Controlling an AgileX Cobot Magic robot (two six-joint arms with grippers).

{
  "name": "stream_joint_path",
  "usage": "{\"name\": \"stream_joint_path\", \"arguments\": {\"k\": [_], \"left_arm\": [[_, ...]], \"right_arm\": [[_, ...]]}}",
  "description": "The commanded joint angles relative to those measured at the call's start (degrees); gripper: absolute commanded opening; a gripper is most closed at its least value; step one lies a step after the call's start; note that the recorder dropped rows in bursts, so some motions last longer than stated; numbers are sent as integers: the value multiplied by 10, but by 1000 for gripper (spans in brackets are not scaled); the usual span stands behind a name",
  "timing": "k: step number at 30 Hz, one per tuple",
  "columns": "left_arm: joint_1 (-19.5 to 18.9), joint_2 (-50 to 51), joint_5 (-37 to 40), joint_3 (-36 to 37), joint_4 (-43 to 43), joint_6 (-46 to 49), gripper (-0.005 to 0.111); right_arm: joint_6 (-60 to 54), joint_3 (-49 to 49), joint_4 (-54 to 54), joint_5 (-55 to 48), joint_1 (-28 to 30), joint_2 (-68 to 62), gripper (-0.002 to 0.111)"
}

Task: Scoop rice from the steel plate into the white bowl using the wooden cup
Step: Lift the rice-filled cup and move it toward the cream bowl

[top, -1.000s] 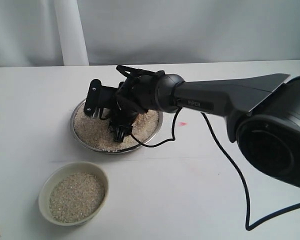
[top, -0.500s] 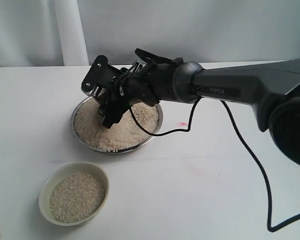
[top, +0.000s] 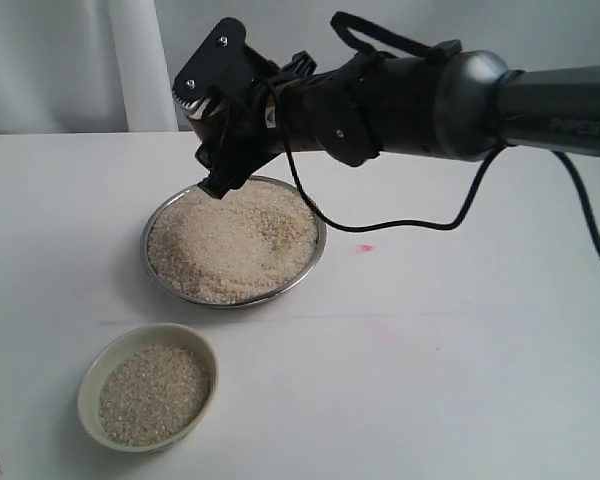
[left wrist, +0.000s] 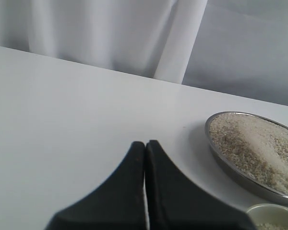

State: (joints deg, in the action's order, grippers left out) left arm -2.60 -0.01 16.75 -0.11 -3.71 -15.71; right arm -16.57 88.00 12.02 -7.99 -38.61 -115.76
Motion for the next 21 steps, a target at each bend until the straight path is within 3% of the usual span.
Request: {"name": "stream_joint_path", "arguments": {"k": [1, 9, 21], "left_arm": [[2, 0, -4, 1, 2, -1, 0], [2, 0, -4, 1, 2, -1, 0], [2, 0, -4, 1, 2, -1, 0]], "right_arm": [[-17, -32, -6, 3, -8, 50, 0], [-61, -59, 15, -94, -40, 66, 0], [-80, -59, 46, -118, -127, 42, 0]]}}
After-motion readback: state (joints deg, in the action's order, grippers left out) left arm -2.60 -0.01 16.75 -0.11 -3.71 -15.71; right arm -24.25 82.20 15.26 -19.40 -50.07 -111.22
